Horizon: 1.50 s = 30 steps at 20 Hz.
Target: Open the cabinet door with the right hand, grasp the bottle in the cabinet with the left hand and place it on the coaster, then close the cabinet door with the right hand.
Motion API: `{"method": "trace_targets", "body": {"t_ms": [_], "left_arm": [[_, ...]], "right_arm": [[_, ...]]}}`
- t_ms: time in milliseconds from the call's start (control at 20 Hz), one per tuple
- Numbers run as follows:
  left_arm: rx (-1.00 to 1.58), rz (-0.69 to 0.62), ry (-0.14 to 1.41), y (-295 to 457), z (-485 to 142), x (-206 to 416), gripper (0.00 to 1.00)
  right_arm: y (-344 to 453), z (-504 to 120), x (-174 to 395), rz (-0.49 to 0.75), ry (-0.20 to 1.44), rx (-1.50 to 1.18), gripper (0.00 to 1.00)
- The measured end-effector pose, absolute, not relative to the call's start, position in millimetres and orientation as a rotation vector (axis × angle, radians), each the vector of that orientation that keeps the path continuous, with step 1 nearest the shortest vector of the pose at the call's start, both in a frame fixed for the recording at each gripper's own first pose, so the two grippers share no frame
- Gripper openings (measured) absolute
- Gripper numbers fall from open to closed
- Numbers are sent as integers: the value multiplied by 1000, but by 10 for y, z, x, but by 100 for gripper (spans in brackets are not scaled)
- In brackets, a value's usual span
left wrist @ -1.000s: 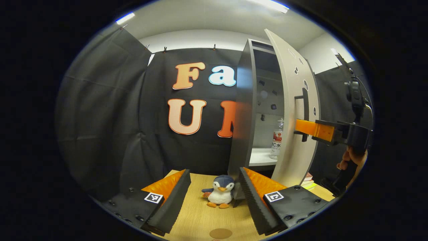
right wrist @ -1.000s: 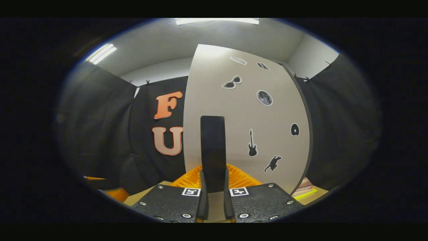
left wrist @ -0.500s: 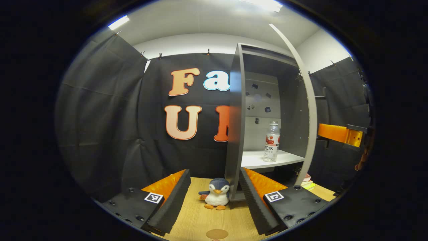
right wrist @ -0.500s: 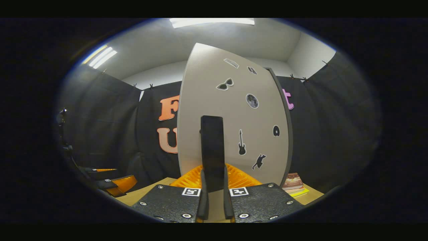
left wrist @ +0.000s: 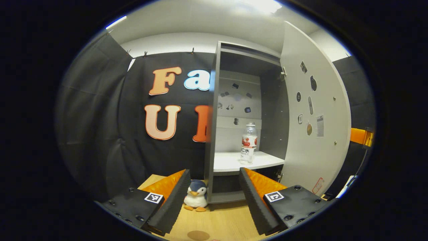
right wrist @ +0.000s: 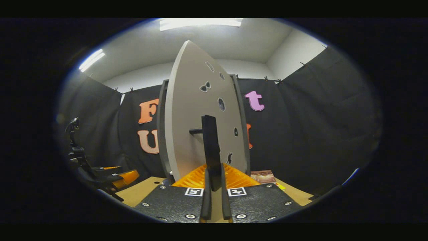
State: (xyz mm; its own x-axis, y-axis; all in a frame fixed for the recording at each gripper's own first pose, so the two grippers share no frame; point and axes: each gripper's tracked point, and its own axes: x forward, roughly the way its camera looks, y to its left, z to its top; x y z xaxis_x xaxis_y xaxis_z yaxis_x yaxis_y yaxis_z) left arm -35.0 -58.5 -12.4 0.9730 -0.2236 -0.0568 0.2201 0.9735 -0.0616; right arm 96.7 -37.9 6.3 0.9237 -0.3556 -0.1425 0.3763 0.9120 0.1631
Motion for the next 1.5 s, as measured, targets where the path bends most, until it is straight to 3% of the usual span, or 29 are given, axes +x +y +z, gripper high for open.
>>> {"method": "trace_targets", "body": {"t_ms": [50, 150, 200, 400, 450, 500, 550, 600, 650, 700, 950, 1250, 1350, 1500], "left_arm": [[-57, -238, 67, -668, -131, -356, 95], [-59, -268, 71, -819, -115, -355, 95], [-58, -277, 72, -883, -114, -365, 95], [-60, -302, 83, -1067, -128, -402, 94], [-64, -301, 88, -1094, -147, -416, 94], [-68, -302, 92, -1119, -161, -423, 94], [-71, -303, 98, -1151, -167, -440, 94], [-71, -304, 101, -1173, -174, -456, 95], [-68, -301, 102, -1182, -172, -470, 94], [-64, -298, 103, -1184, -178, -489, 95], [-55, -276, 107, -1136, -192, -502, 95], [-51, -258, 102, -1155, -182, -533, 96], [-47, -260, 94, -1182, -137, -520, 96], [-45, -268, 78, -1278, -96, -538, 95]], "right_arm": [[-440, 51, 950, -400, 113, 175, 14], [-560, 57, 867, -430, 114, 154, 5], [-599, 37, 836, -435, 122, 141, 12], [-841, 71, 746, -446, 122, 53, 8], [-903, 57, 730, -442, 124, 57, 0], [-883, 63, 697, -433, 115, 87, 4], [-851, 59, 695, -425, 109, 103, 0], [-851, 76, 720, -423, 104, 104, 12], [-868, 50, 730, -417, 111, 105, 4], [-878, 47, 722, -417, 113, 101, 14], [-947, 34, 641, -440, 130, 100, 27], [-1123, 133, 461, -518, 118, 20, 70], [-1186, 176, 390, -549, 113, -12, 78], [-1106, 217, 384, -521, 98, -19, 83]]}}
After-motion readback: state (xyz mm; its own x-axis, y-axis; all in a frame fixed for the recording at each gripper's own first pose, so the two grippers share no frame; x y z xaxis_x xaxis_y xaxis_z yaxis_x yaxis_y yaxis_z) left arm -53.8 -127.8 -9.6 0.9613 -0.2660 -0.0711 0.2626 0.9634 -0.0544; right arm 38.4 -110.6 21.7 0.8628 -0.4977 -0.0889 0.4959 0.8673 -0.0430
